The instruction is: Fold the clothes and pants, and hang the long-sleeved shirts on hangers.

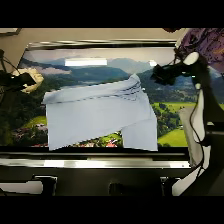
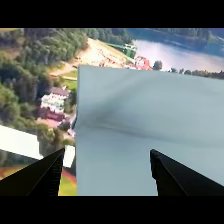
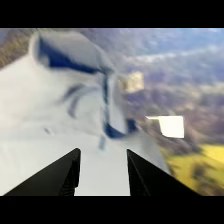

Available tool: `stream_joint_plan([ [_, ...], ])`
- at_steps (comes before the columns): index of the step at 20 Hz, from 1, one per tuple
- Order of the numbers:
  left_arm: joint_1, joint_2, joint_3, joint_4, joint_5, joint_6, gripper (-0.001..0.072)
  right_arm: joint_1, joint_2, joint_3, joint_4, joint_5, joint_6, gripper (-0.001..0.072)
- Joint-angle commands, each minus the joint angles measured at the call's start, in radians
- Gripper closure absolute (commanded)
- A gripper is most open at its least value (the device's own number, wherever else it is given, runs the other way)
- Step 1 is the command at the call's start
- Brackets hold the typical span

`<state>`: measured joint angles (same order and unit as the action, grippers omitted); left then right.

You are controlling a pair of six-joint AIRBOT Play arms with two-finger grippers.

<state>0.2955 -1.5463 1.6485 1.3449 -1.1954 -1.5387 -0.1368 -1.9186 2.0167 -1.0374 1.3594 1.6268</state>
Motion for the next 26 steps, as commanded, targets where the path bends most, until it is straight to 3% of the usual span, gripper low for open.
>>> stream_joint_plan([
  [1, 0.063, 0.111, -0.105, -0.036, -0.099, 0.058, 0.0096, -0.180, 0.024, -0.051, 0.101, 0.248, -0.225, 0.0356],
  [5, 0.084, 0.207, -0.319, -0.035, -0.099, 0.058, 0.0095, -0.311, 0.024, -0.280, 0.223, 0.265, -0.335, 0.0353],
  [9, 0.081, 0.207, -0.378, -0.036, -0.095, 0.043, 0.0096, -0.312, 0.021, -0.481, 0.215, 0.168, -0.470, 0.0350],
  [12, 0.081, 0.207, -0.378, -0.035, -0.095, 0.042, 0.0096, -0.289, 0.003, -0.575, 0.253, 0.109, -0.525, 0.0284],
  [19, 0.081, 0.207, -0.378, -0.035, -0.095, 0.010, 0.0096, -0.201, -0.041, -0.626, 0.281, 0.110, -0.558, 0.0282],
  [26, 0.081, 0.207, -0.378, -0.035, -0.095, 0.010, 0.0095, -0.196, -0.033, -0.629, 0.225, 0.180, -0.512, 0.0352],
])
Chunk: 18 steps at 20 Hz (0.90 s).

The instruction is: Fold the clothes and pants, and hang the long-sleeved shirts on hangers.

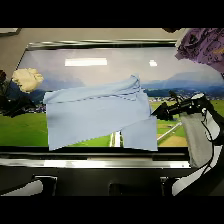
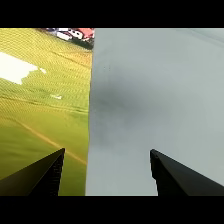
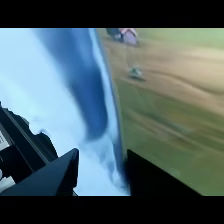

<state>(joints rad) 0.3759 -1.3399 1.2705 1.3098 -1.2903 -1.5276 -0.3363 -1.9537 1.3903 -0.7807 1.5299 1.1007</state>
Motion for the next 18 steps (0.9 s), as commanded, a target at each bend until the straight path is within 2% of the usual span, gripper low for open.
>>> stream_joint_plan([
  [1, 0.001, 0.001, 0.000, 0.000, -0.001, -0.002, 0.0096, 0.003, 0.002, -0.003, -0.032, 0.009, 0.015, 0.0377],
  [2, 0.001, 0.001, 0.000, 0.000, -0.001, -0.002, 0.0095, 0.003, 0.002, -0.003, -0.032, 0.009, 0.018, 0.0398],
  [3, 0.001, 0.001, 0.000, 0.000, -0.001, -0.002, 0.0096, 0.003, 0.002, -0.003, -0.035, 0.012, 0.018, 0.0478],
  [4, 0.001, 0.001, 0.000, 0.000, -0.004, -0.008, 0.0095, 0.003, 0.002, -0.003, -0.038, 0.012, 0.018, 0.0520],
  [5, 0.001, 0.001, 0.000, 0.000, -0.005, -0.046, 0.0095, 0.003, 0.002, -0.003, -0.043, 0.008, 0.019, 0.0529],
  [6, 0.004, 0.001, 0.000, 0.000, -0.006, -0.093, 0.0095, 0.003, 0.002, -0.003, -0.043, 0.000, 0.021, 0.0582],
  [7, 0.006, 0.001, -0.001, 0.001, -0.022, -0.117, 0.0095, 0.003, 0.002, -0.003, -0.043, -0.003, 0.017, 0.0680],
  [10, 0.073, 0.035, -0.087, 0.003, -0.082, -0.112, 0.0095, 0.003, 0.007, -0.003, -0.043, -0.011, 0.018, 0.0681],
  [14, 0.265, 0.163, -0.407, -0.076, -0.091, -0.089, 0.0095, 0.003, 0.019, -0.003, -0.039, -0.015, 0.021, 0.0681],
  [18, 0.347, 0.208, -0.653, -0.152, -0.080, 0.002, 0.0105, 0.003, 0.026, -0.003, -0.029, -0.015, 0.021, 0.0680],
])
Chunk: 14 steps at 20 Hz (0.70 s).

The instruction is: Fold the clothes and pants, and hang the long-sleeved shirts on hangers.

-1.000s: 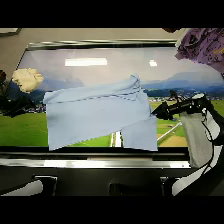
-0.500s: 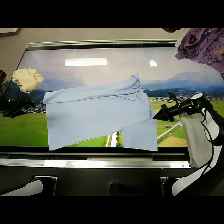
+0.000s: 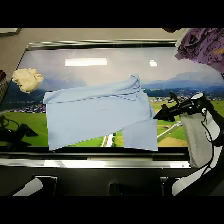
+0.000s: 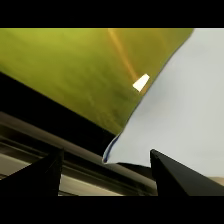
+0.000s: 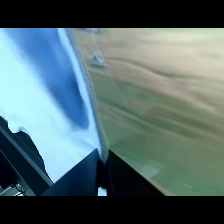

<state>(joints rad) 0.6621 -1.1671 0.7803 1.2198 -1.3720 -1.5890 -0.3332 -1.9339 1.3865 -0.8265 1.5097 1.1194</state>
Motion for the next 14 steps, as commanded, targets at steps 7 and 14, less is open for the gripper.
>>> stream_joint_plan([
  [7, 0.024, 0.031, -0.253, -0.155, 0.114, 0.151, 0.0106, 0.000, 0.016, 0.001, 0.032, 0.009, 0.003, 0.0680],
  [14, 0.022, -0.036, -0.253, -0.245, 0.135, 0.177, 0.0115, 0.000, 0.018, 0.001, 0.032, 0.007, 0.005, 0.0680],
])
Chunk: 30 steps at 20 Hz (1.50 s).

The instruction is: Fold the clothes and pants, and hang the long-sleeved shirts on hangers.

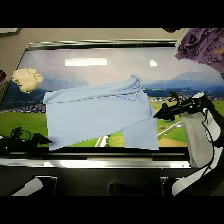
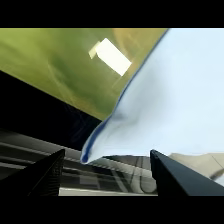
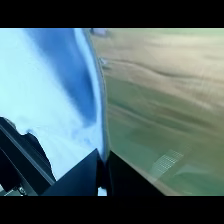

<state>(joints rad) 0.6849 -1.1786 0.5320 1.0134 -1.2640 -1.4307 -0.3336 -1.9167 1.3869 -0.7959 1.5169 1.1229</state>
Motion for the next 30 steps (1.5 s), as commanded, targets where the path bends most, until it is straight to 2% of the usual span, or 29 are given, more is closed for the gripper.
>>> stream_joint_plan([
  [1, -0.001, -0.032, -0.004, -0.040, 0.026, 0.018, 0.0117, 0.001, 0.001, 0.001, 0.002, -0.001, 0.003, 0.0680],
  [2, -0.001, -0.039, -0.004, -0.042, 0.025, 0.018, 0.0160, 0.000, 0.001, 0.001, 0.000, -0.001, 0.003, 0.0680],
  [3, -0.001, -0.043, -0.004, -0.042, 0.024, 0.018, 0.0252, 0.000, 0.001, 0.001, -0.002, -0.001, 0.003, 0.0680],
  [9, -0.039, -0.071, -0.004, -0.041, 0.000, 0.030, 0.0256, 0.000, 0.001, 0.001, -0.002, -0.003, 0.003, 0.0680],
  [10, -0.056, -0.074, -0.004, -0.037, 0.002, 0.030, 0.0313, 0.000, 0.001, 0.001, -0.002, -0.002, 0.003, 0.0680],
  [11, -0.067, -0.076, -0.004, -0.037, 0.005, 0.031, 0.0439, 0.000, 0.001, 0.001, -0.002, -0.002, 0.003, 0.0680],
  [12, -0.076, -0.077, -0.004, -0.037, 0.007, 0.035, 0.0531, 0.000, 0.001, 0.001, -0.002, -0.002, 0.003, 0.0680],
  [13, -0.077, -0.077, -0.004, -0.037, 0.008, 0.036, 0.0666, 0.000, 0.001, 0.001, -0.002, -0.002, 0.003, 0.0680],
  [14, -0.076, -0.077, -0.004, -0.037, 0.008, 0.037, 0.0688, 0.000, 0.001, 0.001, -0.002, -0.001, 0.003, 0.0680],
  [20, -0.082, -0.070, 0.016, -0.039, 0.006, 0.045, 0.0690, 0.001, 0.024, 0.001, 0.008, 0.000, -0.004, 0.0682],
  [22, -0.109, -0.063, 0.082, -0.039, 0.006, 0.043, 0.0691, 0.009, 0.072, 0.003, 0.066, -0.028, -0.031, 0.0682],
  [24, -0.163, -0.061, 0.210, -0.039, 0.005, 0.025, 0.0691, 0.055, 0.138, 0.036, 0.103, -0.098, -0.050, 0.0682],
  [26, -0.224, -0.061, 0.398, -0.037, 0.010, -0.010, 0.0691, 0.111, 0.195, 0.116, 0.098, -0.206, 0.025, 0.0682],
  [28, -0.264, -0.061, 0.631, -0.029, 0.028, -0.056, 0.0692, 0.154, 0.246, 0.255, 0.096, -0.283, 0.056, 0.0682],
  [30, -0.285, -0.061, 0.906, 0.041, 0.027, -0.125, 0.0692, 0.184, 0.302, 0.433, 0.071, -0.337, 0.105, 0.0682],
])
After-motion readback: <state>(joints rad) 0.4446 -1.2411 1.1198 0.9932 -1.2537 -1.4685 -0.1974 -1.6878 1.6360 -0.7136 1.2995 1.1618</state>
